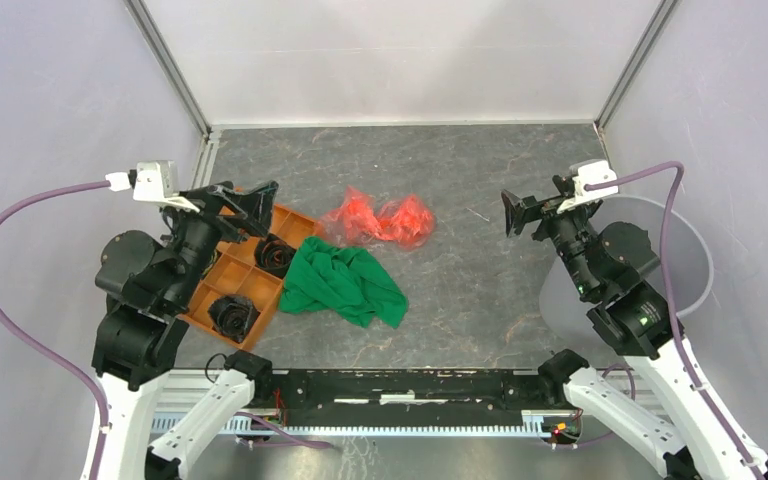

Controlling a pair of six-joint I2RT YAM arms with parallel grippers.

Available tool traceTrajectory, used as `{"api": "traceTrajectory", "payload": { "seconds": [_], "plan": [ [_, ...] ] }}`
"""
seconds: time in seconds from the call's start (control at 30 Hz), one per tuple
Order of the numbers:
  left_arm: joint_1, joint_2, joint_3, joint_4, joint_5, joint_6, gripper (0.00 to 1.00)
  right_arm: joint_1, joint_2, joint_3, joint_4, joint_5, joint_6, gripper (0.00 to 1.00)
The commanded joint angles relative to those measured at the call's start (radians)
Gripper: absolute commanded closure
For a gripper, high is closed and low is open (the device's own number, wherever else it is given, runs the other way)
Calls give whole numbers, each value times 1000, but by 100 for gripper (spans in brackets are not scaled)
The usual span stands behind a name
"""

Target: Put the trash bags into the trash bin

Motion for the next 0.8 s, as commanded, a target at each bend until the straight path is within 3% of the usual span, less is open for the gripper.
{"api": "traceTrajectory", "payload": {
  "seconds": [0.0, 0.3, 0.47, 0.63, 0.77],
  "plan": [
    [32, -1, -22, -9, 13, 3, 0, -52, -10, -19, -7, -16, 42, 2],
    [64, 25, -48, -21, 46, 1, 0, -110, 2, -54, -12, 6, 108, 2],
    [71, 38, -58, -25, 78, 8, 0, -120, 34, -64, 27, -93, 136, 2],
    [73, 77, -35, -33, 96, 21, 0, -101, 177, -29, 65, -221, 142, 2],
    [74, 104, -34, -15, 78, 21, 0, 18, 367, 56, 65, -149, 126, 2]
  ]
}}
